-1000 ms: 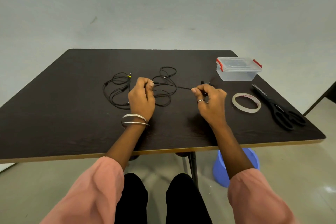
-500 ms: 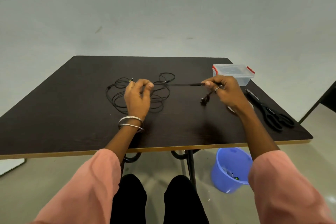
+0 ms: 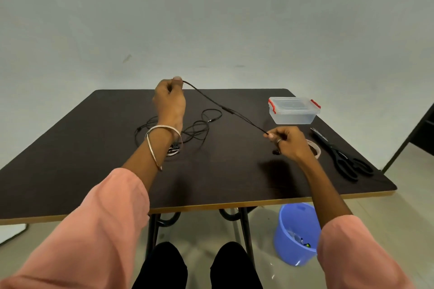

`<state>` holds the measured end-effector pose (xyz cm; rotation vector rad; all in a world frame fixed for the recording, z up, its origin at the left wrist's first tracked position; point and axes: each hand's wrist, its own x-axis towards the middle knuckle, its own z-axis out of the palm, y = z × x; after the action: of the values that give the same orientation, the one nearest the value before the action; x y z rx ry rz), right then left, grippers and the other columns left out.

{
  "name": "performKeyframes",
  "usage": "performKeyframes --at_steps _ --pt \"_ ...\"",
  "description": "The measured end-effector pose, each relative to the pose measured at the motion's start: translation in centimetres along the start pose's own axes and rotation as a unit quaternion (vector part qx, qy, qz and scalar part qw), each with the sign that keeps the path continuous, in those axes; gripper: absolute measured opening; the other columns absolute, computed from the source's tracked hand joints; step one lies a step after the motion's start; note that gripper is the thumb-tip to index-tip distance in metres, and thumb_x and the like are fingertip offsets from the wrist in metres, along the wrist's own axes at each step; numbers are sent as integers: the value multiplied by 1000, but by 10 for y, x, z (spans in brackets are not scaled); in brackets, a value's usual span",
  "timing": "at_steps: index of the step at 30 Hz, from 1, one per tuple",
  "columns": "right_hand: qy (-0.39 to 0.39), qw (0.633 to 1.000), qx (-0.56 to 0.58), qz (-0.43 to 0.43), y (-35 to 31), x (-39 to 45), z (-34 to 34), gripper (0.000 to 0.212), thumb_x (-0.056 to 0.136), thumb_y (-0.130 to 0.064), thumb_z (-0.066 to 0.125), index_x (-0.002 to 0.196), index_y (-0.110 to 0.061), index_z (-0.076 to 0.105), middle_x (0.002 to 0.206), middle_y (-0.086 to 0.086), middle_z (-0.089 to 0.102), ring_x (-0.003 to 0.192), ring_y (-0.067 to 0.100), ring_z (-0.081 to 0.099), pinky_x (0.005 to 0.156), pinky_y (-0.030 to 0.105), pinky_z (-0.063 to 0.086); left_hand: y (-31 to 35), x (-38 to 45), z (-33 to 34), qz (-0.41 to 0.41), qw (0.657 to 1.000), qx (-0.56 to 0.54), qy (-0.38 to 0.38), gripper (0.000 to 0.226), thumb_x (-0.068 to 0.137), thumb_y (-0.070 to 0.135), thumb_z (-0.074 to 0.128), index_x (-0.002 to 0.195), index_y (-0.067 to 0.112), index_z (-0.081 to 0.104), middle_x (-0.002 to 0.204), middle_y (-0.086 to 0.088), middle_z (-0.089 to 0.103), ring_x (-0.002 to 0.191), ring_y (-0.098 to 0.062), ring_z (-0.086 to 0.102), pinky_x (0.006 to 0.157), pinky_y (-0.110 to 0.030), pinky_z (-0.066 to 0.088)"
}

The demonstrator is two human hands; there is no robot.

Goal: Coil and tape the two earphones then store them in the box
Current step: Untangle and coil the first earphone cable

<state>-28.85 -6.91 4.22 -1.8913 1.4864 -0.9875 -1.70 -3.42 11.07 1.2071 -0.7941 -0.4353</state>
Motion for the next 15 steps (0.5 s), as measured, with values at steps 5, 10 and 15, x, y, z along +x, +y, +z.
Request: performKeyframes --at_steps 5,10,15 --pt "-2 995 -103 -15 -22 6 -3 39 87 3 56 125 -9 61 123 6 65 118 21 57 106 38 41 12 -12 7 5 994 4 -113 18 96 25 54 85 13 61 67 2 60 48 -11 47 56 -28 46" --pt "-30 981 146 -126 -101 -2 4 54 91 -39 59 139 -20 45 135 -7 55 123 7 50 103 26 40 29 -23 18 1 984 -17 -177 20 95 24 58 80 13 65 64 0 59 43 -7 44 46 -22 39" --pt "-96 983 56 -148 -112 0 23 27 96 -30 55 108 -9 66 86 -4 70 87 11 66 89 31 51 42 -22 15 18 982 -16 -189 21 95 27 57 82 13 66 57 1 55 41 -7 41 43 -21 34"
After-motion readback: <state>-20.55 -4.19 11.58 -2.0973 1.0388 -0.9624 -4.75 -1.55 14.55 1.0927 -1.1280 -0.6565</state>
